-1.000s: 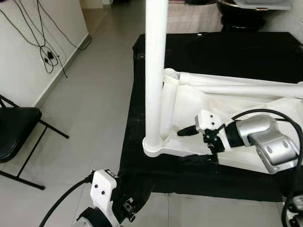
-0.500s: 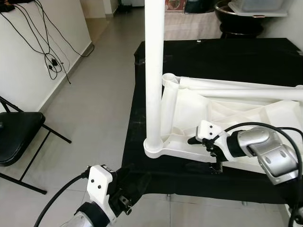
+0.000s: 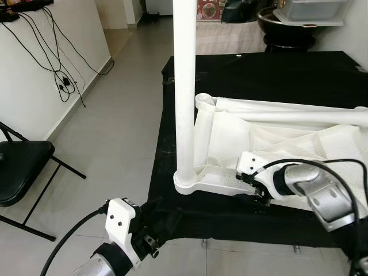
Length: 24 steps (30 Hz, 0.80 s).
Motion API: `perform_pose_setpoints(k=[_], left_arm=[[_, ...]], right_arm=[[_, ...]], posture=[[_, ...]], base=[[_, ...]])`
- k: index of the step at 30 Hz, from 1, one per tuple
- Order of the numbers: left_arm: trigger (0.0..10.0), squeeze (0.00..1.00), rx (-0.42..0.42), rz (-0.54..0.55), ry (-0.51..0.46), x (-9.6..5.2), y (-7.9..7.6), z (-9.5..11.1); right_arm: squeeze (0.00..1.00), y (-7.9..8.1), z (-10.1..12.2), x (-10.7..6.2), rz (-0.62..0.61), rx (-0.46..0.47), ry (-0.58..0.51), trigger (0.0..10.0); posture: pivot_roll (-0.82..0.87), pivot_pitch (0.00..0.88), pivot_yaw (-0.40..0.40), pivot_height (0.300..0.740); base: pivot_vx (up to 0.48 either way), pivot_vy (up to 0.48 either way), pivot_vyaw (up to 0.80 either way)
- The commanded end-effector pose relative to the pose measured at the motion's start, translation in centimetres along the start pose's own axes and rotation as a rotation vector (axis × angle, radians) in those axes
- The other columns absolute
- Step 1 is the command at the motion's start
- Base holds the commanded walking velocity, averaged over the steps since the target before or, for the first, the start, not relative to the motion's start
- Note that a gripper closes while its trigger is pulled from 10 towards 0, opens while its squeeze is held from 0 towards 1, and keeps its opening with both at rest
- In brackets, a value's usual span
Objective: Building children table
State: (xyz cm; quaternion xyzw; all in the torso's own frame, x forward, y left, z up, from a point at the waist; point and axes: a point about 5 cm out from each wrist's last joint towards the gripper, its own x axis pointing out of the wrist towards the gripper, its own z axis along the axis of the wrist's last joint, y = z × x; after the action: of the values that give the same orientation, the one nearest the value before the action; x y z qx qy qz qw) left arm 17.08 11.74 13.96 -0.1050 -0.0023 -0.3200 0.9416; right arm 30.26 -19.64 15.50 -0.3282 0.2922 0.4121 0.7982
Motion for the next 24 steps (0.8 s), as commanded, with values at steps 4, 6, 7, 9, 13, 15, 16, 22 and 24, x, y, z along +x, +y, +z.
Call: perform_pose_setpoints(k=[4,6,7,9,13,15,16,22,24], left_arm=[[10.0,0.0,-0.021,0.009,0.002,0.1,0.1,-0.3],[10.0,0.0,-0.024,0.009,-0.001,0.1,0.1,-0.3],[10.0,0.0,-0.024,0.009,-0.002,0.1,0.2,-0.3],[10.0,0.0,-0.026,0.011,-0.004,0.2,0.2,-0.3],[10.0,0.0,-0.028,0.011,-0.006,0.2,0.2,-0.3],[10.0,0.0,-0.029,0.01,-0.006,0.3,0.2,-0.2],[10.0,0.0,-0.029,0.009,-0.006,0.2,0.1,-0.2],[10.0,0.0,-0.03,0.012,-0.006,0.2,0.0,-0.1],[10.0,0.0,-0.03,0.014,-0.007,0.1,-0.1,-0.1]], right_arm=[[0.0,-0.8,-0.1,-0.2,-0.072,-0.011,0.025,0.0],[0.0,-1.0,0.4,-0.2,-0.077,-0.04,-0.001,0.0],[0.0,-1.0,0.6,-0.2,-0.08,-0.054,-0.015,0.0],[0.0,-0.9,1.8,0.0,-0.073,-0.145,-0.088,0.0],[0.0,-0.2,3.3,0.3,-0.028,-0.239,-0.19,0.0],[0.0,0.7,5.2,0.6,0.027,-0.388,-0.301,0.0],[0.0,1.3,7.0,0.8,0.076,-0.485,-0.381,0.0],[0.0,1.1,8.4,0.9,0.11,-0.586,-0.412,0.0],[0.0,0.8,8.6,1.0,0.107,-0.617,-0.401,0.0]], posture=[[0.03,0.08,0.01,0.74],[0.03,0.082,0.008,0.74],[0.03,0.082,0.008,0.74],[0.03,0.083,0.008,0.74],[0.03,0.084,0.007,0.74],[0.03,0.085,0.007,0.74],[0.03,0.088,0.006,0.74],[0.04,0.097,-0.003,0.74],[0.05,0.103,-0.009,0.74]], base=[[0.0,0.0,0.0],[0.0,0.0,0.0],[0.0,0.0,0.0],[0.0,0.0,0.0],[0.0,0.0,0.0],[0.0,0.0,0.0],[0.0,0.0,0.0],[0.0,0.0,0.0],[0.0,0.0,0.0]])
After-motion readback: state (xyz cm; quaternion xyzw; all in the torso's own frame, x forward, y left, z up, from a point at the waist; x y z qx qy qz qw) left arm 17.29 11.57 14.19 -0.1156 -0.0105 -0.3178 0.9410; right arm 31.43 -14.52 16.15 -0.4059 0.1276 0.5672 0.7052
